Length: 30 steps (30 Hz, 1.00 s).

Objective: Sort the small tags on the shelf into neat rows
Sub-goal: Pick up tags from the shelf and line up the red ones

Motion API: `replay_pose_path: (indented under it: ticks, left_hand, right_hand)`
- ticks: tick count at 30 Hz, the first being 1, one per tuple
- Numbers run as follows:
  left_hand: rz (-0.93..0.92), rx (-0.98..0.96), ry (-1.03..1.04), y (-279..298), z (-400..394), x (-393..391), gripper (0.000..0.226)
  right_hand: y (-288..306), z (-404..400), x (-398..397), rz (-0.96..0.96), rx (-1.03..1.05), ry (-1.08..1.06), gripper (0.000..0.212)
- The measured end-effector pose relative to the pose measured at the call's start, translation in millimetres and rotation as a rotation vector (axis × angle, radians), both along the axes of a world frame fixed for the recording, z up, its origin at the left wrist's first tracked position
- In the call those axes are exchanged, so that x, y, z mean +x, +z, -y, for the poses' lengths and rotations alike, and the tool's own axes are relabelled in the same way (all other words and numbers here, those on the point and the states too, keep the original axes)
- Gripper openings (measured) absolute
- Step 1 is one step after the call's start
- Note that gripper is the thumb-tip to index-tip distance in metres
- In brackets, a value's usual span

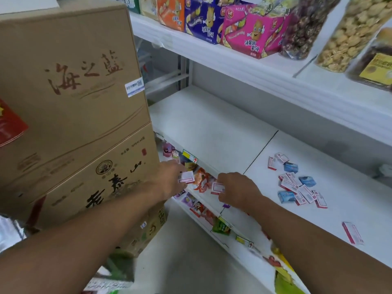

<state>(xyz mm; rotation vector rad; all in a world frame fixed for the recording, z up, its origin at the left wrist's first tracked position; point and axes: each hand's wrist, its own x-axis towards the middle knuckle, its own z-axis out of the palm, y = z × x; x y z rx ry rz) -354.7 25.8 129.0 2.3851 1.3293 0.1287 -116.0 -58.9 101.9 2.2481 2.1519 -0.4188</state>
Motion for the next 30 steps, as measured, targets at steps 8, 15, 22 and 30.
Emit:
replay_pose_path:
  ticks: [8,15,22,30]
  left_hand:
    - [-0.048,-0.049,-0.121,-16,-41,-10,0.034]
    - [-0.071,-0.049,-0.177,-29,-75,11,0.03]
    - [-0.094,-0.051,-0.188,-32,-110,43,0.016]
    - [-0.093,-0.047,-0.178,-46,-139,95,0.026]
  right_hand:
    - [-1,-19,-20,0.025,-0.031,-0.139,0.033]
    - [-1,-36,-3,0.021,-0.053,-0.196,0.031]
    - [-7,-72,31,-0.03,-0.044,-0.173,0.034]
    - [-23,-106,75,-0.073,-0.054,-0.154,0.035]
